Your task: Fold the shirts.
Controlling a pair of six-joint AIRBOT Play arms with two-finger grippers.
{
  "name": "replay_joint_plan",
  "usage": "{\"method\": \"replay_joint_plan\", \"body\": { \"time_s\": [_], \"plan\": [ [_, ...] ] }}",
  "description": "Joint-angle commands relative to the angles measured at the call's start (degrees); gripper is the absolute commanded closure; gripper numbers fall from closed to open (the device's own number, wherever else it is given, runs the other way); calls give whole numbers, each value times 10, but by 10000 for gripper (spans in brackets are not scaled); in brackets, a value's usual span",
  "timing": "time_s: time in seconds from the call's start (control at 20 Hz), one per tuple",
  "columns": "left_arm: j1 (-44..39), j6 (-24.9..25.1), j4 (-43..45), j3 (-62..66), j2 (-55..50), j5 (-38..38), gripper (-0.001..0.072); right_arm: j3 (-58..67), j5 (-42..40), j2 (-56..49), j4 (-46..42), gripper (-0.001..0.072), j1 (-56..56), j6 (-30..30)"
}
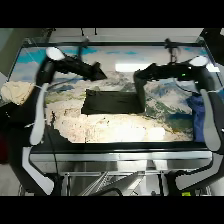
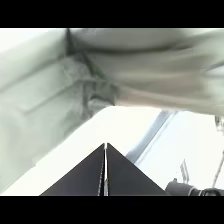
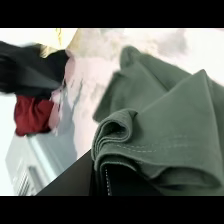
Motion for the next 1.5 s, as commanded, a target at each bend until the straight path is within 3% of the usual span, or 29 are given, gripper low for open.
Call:
{"method": "replay_joint_plan", "body": {
  "time_s": [0.0, 0.25, 0.3, 0.35, 0.4, 0.45, 0.5, 0.55, 0.7, 0.85, 0.9, 0.95, 1.05, 1.25, 1.45],
  "plan": [
    [108, 9, 0, -27, 81, -26, 692, 0, -171, -41, -1, 689, 137, 0],
    [175, 52, 0, -73, 116, -38, 692, 0, -452, -147, 17, 684, 328, -20],
    [177, 59, -1, -82, 116, -44, 692, 1, -496, -166, 48, 590, 358, -44],
    [177, 64, -1, -90, 116, -51, 692, 2, -513, -174, 74, 287, 377, -90],
    [176, 71, -1, -97, 116, -57, 692, 3, -517, -172, 82, 79, 387, -133],
    [176, 79, -1, -103, 116, -61, 692, 6, -514, -163, 80, 89, 386, -147],
    [176, 83, -1, -106, 116, -59, 692, 6, -507, -145, 66, 209, 376, -147],
    [176, 83, -1, -107, 116, -59, 692, 6, -491, -124, 47, 274, 363, -146],
    [175, 83, -1, -107, 116, -64, 692, 6, -412, -59, -25, 274, 295, -105],
    [174, 83, -1, -107, 116, -79, 692, 5, -287, -20, -170, 262, 191, 65],
    [174, 83, -1, -107, 116, -80, 692, 4, -235, -15, -223, 172, 152, 119],
    [174, 83, -1, -107, 116, -81, 692, 4, -187, -14, -269, 131, 120, 158],
    [174, 83, -1, -107, 116, -82, 692, -21, -131, -18, -353, 127, 64, 212],
    [174, 83, -1, -107, 116, -82, 692, -97, -119, -41, -356, 114, 11, 221],
    [174, 83, -1, -107, 116, -82, 692, -108, -129, -85, -305, 114, 34, 182]
  ]
}}
